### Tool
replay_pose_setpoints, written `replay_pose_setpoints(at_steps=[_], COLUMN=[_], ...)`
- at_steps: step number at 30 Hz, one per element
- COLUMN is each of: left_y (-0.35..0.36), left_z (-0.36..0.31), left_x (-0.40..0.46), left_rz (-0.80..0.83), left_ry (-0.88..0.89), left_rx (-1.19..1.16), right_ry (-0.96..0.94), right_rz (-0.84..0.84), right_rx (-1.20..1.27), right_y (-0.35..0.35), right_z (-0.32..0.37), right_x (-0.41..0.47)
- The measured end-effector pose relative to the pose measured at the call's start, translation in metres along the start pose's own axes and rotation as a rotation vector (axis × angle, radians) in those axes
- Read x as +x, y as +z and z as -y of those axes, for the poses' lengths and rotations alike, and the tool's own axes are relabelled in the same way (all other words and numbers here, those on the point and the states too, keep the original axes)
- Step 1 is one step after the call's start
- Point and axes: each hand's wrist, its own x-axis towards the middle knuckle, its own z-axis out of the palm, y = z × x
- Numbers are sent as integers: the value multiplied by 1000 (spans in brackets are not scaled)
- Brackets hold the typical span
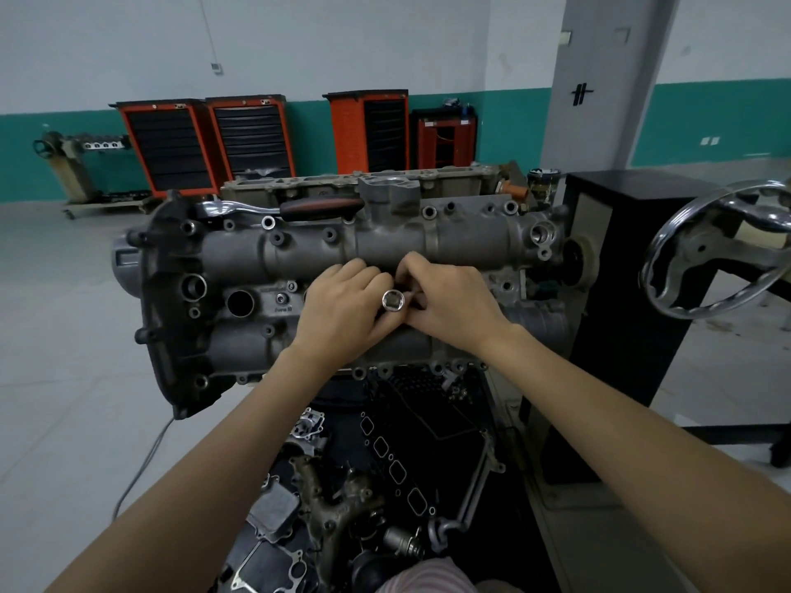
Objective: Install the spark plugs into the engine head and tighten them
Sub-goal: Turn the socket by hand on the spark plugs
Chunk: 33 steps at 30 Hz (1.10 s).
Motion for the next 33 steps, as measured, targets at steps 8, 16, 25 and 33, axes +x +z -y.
replay_pose_setpoints(at_steps=[8, 16, 25, 33], left_y=[-2, 3, -1, 1], left_z=[-1, 2, -1, 2], left_x=[2, 0, 2, -1], left_rz=[22, -62, 16, -20], left_ry=[12, 13, -22, -2], left_rx=[26, 52, 48, 11], right_ry=[-118, -76, -109, -86], right_rz=[3, -26, 1, -16], right_rx=[-31, -34, -46, -40], right_y=[2, 6, 3, 5], right_z=[-1, -5, 0, -4], right_x=[0, -1, 0, -1])
